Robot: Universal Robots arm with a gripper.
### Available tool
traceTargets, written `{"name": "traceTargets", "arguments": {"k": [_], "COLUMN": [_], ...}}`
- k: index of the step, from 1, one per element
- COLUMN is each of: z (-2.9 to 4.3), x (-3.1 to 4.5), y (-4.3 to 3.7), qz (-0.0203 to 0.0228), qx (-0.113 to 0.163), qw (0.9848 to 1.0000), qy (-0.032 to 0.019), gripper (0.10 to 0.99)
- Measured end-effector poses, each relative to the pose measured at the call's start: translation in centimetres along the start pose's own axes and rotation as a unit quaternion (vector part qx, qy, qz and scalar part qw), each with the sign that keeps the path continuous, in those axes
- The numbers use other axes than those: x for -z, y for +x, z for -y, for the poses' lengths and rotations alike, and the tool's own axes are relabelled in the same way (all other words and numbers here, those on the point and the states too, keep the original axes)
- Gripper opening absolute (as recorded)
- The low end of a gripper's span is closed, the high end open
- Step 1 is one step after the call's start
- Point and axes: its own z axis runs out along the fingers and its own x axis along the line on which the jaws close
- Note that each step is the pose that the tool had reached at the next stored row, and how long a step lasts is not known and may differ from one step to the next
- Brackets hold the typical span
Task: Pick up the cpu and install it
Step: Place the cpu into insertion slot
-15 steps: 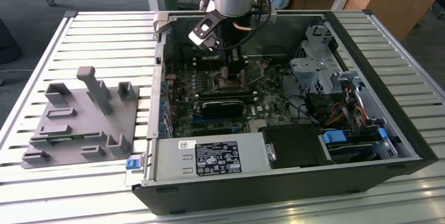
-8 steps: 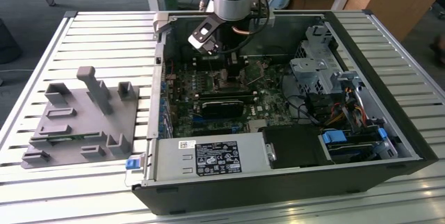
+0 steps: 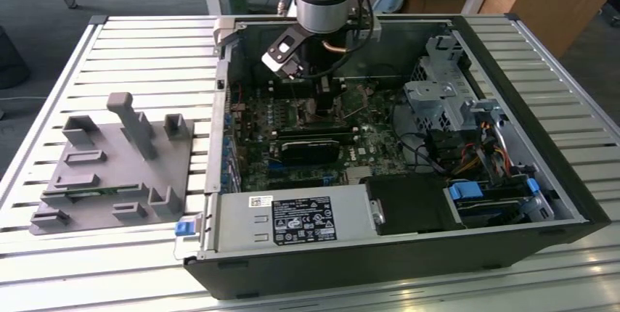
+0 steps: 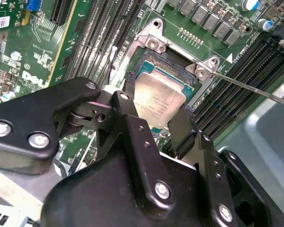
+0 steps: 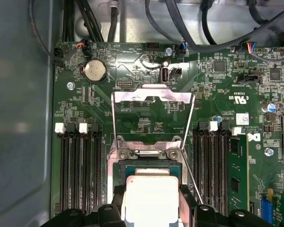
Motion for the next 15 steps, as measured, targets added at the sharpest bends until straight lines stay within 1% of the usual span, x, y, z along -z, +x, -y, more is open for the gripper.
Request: {"name": "traceTargets", "arguments": {"k": [9,15], "z": [0.03,0.05], "x": [-0.69,-0.87], "y": [0.03,0.03], "qz": [0.0,0.0002], "qx": [0.0,0.0], "qw": [1.0,1.0], "qy": [0.0007,0.0009], "gripper": [0.533,0.533]}}
